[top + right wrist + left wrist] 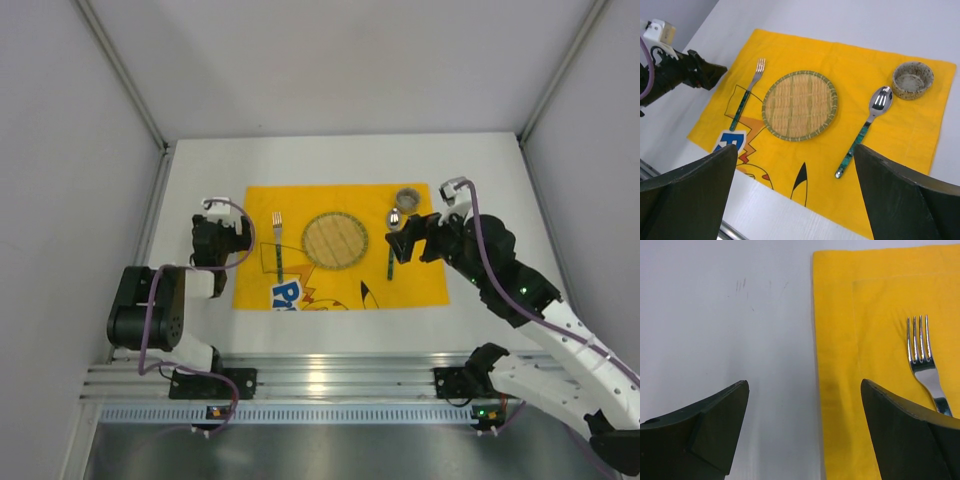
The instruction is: Set the dinner table for one person
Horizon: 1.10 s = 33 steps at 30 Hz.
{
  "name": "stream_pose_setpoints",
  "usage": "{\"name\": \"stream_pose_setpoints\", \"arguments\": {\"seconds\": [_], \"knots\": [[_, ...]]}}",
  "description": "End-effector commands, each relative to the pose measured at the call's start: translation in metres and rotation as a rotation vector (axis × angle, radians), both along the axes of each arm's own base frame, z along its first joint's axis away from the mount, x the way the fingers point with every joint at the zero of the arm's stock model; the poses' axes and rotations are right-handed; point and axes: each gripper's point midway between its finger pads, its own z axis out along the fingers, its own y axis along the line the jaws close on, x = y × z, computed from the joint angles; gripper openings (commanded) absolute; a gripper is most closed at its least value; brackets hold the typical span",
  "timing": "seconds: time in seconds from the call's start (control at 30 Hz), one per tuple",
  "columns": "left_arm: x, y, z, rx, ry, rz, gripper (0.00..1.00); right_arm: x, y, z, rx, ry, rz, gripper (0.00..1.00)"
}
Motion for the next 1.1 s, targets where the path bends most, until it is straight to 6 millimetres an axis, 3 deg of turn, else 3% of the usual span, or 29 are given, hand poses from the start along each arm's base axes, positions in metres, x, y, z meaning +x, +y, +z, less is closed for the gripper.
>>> {"name": "stream_pose_setpoints", "arguments": {"seconds": [0.0, 0.03, 0.1, 0.13, 0.17, 0.23, 0.33, 0.47, 0.63, 0.83, 1.07], "knots": [[0.000, -0.003, 0.018, -0.031, -0.114, -0.016, 0.99, -0.009, -0.005, 0.005, 0.013, -0.033, 0.005, 1.00], [-0.011, -0.002, 0.007, -0.029, -0.102, -0.011, 0.99, -0.010, -0.005, 0.003, 0.012, -0.030, 0.003, 1.00], [-0.013, 0.001, 0.024, -0.032, -0.245, -0.008, 0.98, -0.009, -0.006, -0.001, 0.009, -0.027, -0.004, 1.00], [-0.007, 0.000, 0.027, -0.060, -0.229, 0.003, 0.98, -0.009, -0.005, -0.003, 0.006, -0.026, 0.001, 1.00], [-0.010, 0.001, 0.007, -0.062, -0.123, 0.012, 0.98, -0.009, -0.004, -0.010, -0.004, -0.016, 0.008, 1.00], [-0.008, 0.003, 0.013, -0.058, -0.162, 0.013, 0.99, -0.007, -0.002, -0.018, -0.019, -0.002, 0.010, 1.00], [-0.009, 0.003, 0.017, -0.059, -0.188, 0.012, 0.98, 0.002, -0.008, -0.028, -0.015, 0.036, -0.069, 1.00], [-0.009, 0.002, 0.016, -0.059, -0.172, 0.011, 0.98, 0.020, -0.033, -0.034, -0.037, 0.065, -0.270, 1.00], [-0.009, 0.003, 0.017, -0.058, -0.176, 0.012, 0.98, 0.037, -0.033, -0.056, -0.160, 0.120, -0.318, 1.00], [-0.009, 0.002, 0.017, -0.059, -0.176, 0.011, 0.98, 0.051, -0.017, -0.049, -0.158, 0.125, -0.295, 1.00], [-0.008, 0.002, 0.017, -0.059, -0.177, 0.011, 0.98, 0.051, -0.003, -0.038, -0.081, 0.079, -0.233, 1.00]]}}
